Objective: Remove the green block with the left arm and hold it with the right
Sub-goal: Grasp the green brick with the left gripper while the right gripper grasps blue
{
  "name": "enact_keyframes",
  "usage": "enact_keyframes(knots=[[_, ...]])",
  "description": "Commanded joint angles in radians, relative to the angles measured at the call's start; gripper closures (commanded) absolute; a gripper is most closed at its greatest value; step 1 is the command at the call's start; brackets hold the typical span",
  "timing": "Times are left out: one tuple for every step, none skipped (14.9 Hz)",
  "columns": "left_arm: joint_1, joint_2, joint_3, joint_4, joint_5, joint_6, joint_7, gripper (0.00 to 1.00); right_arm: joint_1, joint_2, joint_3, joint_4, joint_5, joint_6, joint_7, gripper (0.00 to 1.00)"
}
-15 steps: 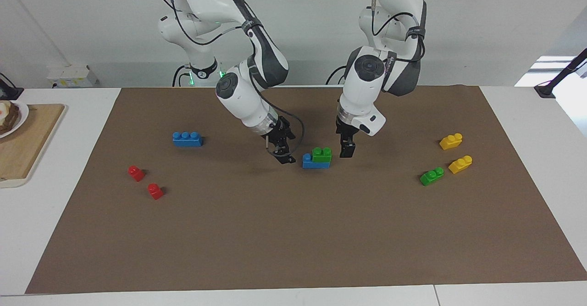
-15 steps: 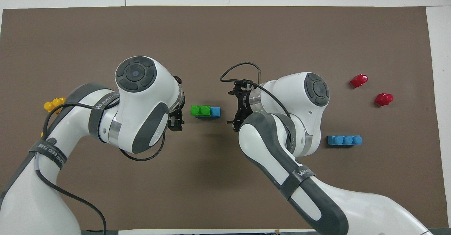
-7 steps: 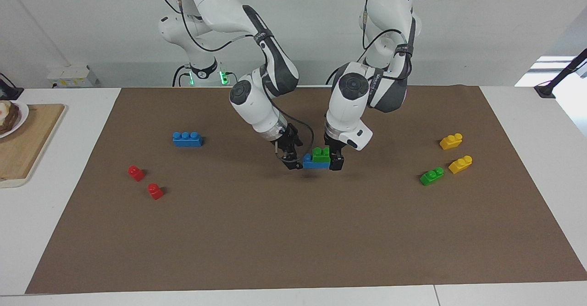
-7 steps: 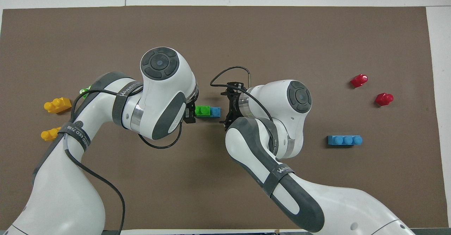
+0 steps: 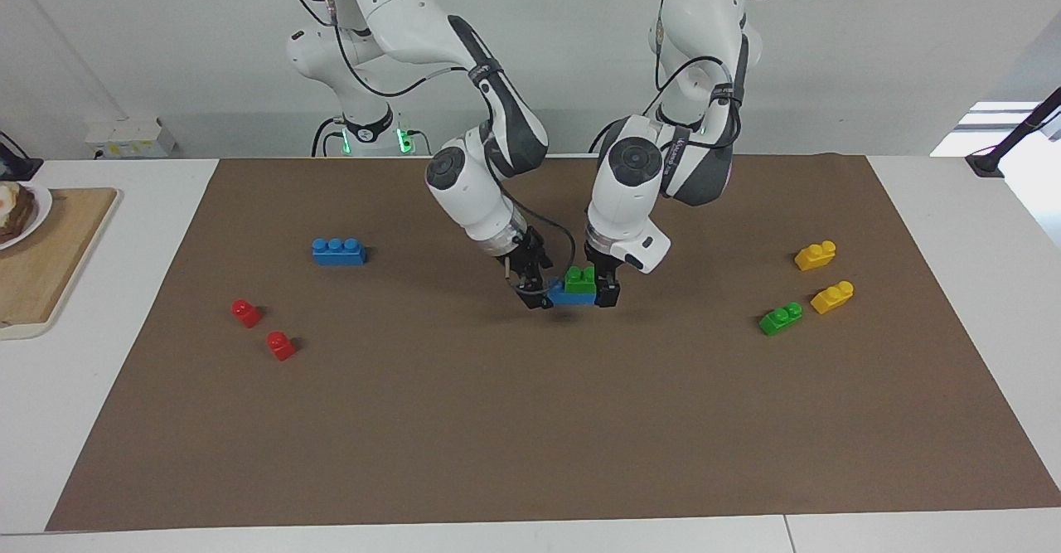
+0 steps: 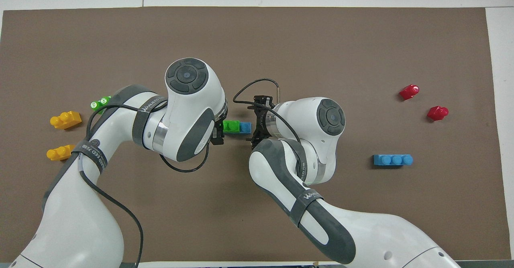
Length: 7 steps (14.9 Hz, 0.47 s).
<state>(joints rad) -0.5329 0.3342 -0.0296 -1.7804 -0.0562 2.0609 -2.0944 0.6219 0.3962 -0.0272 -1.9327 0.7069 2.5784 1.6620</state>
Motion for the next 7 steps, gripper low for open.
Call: enact_keyframes(knots=[[-0.024, -0.008, 0.014, -0.014, 0.006, 0.004, -0.053, 0.00, 0.028, 0.033, -0.003, 0.018, 0.034, 0.025, 0.001, 0.01], [-0.024, -0.008, 0.014, -0.016, 0.006, 0.005, -0.058, 0.00, 0.029, 0.033, -0.003, 0.018, 0.034, 0.025, -0.001, 0.01], [-0.024, -0.009, 0.014, -0.023, 0.006, 0.011, -0.058, 0.00, 0.029, 0.036, -0.003, 0.018, 0.034, 0.031, -0.002, 0.01], [-0.024, -0.012, 0.014, -0.039, 0.006, 0.025, -0.058, 0.00, 0.030, 0.042, -0.003, 0.018, 0.034, 0.049, -0.002, 0.01], [-0.025, -0.017, 0.014, -0.059, 0.006, 0.040, -0.058, 0.00, 0.033, 0.052, -0.003, 0.018, 0.034, 0.065, -0.002, 0.01], [-0.032, -0.020, 0.014, -0.069, 0.006, 0.048, -0.058, 0.00, 0.038, 0.055, -0.003, 0.018, 0.034, 0.071, -0.005, 0.01], [-0.035, -0.023, 0.014, -0.074, 0.006, 0.053, -0.059, 0.00, 0.038, 0.056, -0.003, 0.017, 0.034, 0.072, -0.007, 0.01]])
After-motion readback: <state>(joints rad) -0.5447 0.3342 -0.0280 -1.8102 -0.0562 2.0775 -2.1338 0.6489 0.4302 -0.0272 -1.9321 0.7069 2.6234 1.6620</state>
